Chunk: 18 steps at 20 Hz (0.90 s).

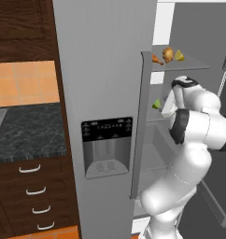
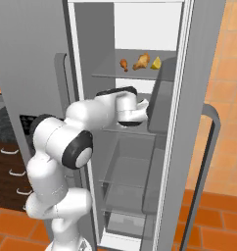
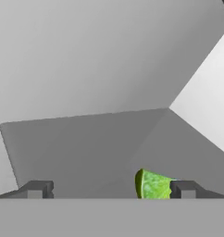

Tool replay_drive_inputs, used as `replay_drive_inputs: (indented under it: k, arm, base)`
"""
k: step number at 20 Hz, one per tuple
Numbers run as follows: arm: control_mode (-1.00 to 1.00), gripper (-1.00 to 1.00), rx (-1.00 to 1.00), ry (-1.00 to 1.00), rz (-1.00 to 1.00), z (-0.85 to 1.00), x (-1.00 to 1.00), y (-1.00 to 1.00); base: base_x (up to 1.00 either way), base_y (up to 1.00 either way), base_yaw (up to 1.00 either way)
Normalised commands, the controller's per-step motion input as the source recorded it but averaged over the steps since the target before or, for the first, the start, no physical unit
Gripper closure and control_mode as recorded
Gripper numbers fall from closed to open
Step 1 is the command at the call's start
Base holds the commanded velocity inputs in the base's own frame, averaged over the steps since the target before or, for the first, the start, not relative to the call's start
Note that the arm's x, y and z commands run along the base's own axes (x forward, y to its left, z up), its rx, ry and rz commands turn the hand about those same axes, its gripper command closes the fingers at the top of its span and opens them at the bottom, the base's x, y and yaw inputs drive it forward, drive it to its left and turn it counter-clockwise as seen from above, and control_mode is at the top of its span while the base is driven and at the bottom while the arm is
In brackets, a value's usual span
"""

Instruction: Place one lemon wedge and one chicken drumstick in each tupperware on the nearby counter, to pack two identical lunches.

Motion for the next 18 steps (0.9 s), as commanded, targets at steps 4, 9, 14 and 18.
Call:
replay_drive_inputs:
  k: [4, 9, 14, 18]
  arm:
    - [-1.0, -1.0, 0.0, 0.0, 0.11, -0.46, 0.67, -0.21]
    - [-1.0, -1.0, 0.0, 0.0, 0.12, -0.34, 0.75, -0.21]
    - [-1.0, -1.0, 0.0, 0.0, 0.03, -0.35, 1.0, 0.0]
    - [-1.0, 1.0, -0.09, 0.0, 0.0, -0.53, 0.5, 0.45]
  base:
    - [0.0, 0.0, 0.0]
    - [0.0, 0.0, 0.0]
    - [0.0, 0.0, 0.0]
    - [0.0, 0.0, 0.0]
